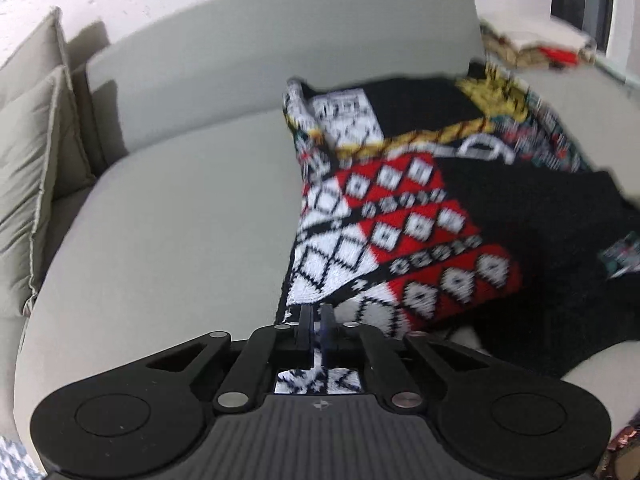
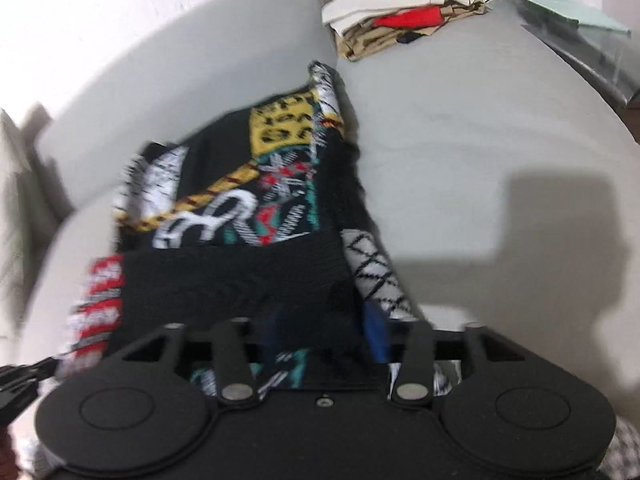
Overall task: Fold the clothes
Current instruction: 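Lay the black sleeve across the sweater body with the left gripper, then release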
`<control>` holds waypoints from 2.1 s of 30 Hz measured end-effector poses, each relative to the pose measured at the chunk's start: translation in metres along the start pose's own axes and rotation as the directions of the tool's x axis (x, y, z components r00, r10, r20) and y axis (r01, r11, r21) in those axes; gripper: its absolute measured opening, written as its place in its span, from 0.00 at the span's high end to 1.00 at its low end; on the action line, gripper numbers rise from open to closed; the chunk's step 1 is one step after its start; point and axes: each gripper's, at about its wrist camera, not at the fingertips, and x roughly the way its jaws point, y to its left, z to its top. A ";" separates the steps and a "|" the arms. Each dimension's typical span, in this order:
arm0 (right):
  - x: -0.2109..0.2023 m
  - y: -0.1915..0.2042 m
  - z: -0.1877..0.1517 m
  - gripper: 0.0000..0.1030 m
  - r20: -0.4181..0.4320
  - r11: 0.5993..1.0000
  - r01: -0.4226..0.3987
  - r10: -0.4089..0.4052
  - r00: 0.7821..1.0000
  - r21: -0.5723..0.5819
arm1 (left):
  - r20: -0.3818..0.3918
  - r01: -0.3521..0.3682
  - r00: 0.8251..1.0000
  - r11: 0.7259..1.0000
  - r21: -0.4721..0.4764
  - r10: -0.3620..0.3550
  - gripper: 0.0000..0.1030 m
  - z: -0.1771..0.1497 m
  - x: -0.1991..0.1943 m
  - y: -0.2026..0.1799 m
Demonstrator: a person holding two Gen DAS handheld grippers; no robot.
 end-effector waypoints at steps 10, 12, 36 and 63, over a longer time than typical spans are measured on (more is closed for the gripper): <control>-0.012 0.020 -0.010 0.80 0.024 0.992 -0.111 0.113 0.993 -0.066 | 0.058 0.028 0.998 1.000 -0.008 -0.027 0.85 0.007 -0.003 -0.041; -0.001 0.039 -0.012 0.80 0.005 0.980 -0.161 0.163 0.987 -0.118 | 0.078 -0.001 0.997 0.999 0.035 -0.002 0.86 0.012 0.009 -0.055; 0.043 0.045 0.033 0.80 0.038 0.989 -0.102 0.106 0.994 -0.106 | 0.052 0.024 0.998 0.999 -0.038 -0.022 0.82 0.088 0.069 -0.044; 0.052 0.087 -0.033 0.81 -0.103 0.956 -0.106 0.081 0.991 -0.274 | -0.053 0.165 0.984 0.984 -0.066 -0.169 0.81 0.020 0.061 -0.088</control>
